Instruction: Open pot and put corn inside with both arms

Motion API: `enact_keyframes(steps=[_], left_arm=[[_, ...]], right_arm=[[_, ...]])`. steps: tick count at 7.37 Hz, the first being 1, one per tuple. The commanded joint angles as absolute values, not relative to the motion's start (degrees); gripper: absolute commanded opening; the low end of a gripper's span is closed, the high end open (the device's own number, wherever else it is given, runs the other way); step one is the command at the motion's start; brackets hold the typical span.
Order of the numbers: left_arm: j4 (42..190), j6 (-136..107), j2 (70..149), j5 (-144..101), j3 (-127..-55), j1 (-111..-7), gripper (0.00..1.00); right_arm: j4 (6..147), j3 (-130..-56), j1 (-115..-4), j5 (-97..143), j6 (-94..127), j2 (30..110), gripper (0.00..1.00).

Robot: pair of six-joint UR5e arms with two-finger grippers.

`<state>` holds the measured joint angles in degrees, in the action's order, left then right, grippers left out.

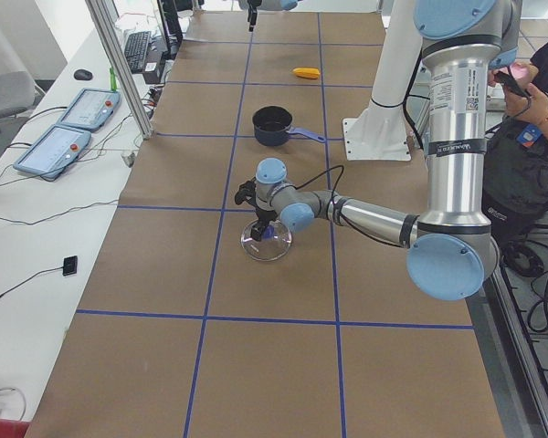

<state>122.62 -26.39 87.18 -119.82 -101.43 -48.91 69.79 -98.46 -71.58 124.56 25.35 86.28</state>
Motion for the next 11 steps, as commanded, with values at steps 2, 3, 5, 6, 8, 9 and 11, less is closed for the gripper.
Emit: enact_keyframes(steps=[2,3,5,6,8,9,11], left_arm=[[119.0,-25.7,87.4,-123.2,-102.7,-55.4,0.98],[112.9,-15.3,87.5,-127.4,-103.4,-62.5,0.98],[98.6,6.0,87.9,-132.3,-103.4,-77.0,0.98],[92.3,14.2,88.1,-132.8,-103.4,-84.6,0.98],[88.1,24.8,87.5,-132.2,-102.3,-90.6,0.98],[88.2,24.4,87.0,-132.2,-102.8,-90.8,0.98],[88.7,24.1,86.0,-132.4,-102.8,-91.0,0.98]], right_arm=[[69.8,-99.9,-71.3,124.8,25.6,86.1,1.00],[69.9,-100.7,-70.8,124.9,26.9,86.1,1.00],[69.9,-103.6,-67.5,124.9,32.6,86.2,1.00],[69.9,-105.7,-65.6,124.6,35.7,86.2,1.00],[70.1,-110.5,-61.5,123.6,43.7,87.4,1.00],[70.1,-114.5,-55.4,116.7,49.7,91.1,1.00],[70.0,-122.0,-44.3,105.3,59.9,100.5,1.00]])
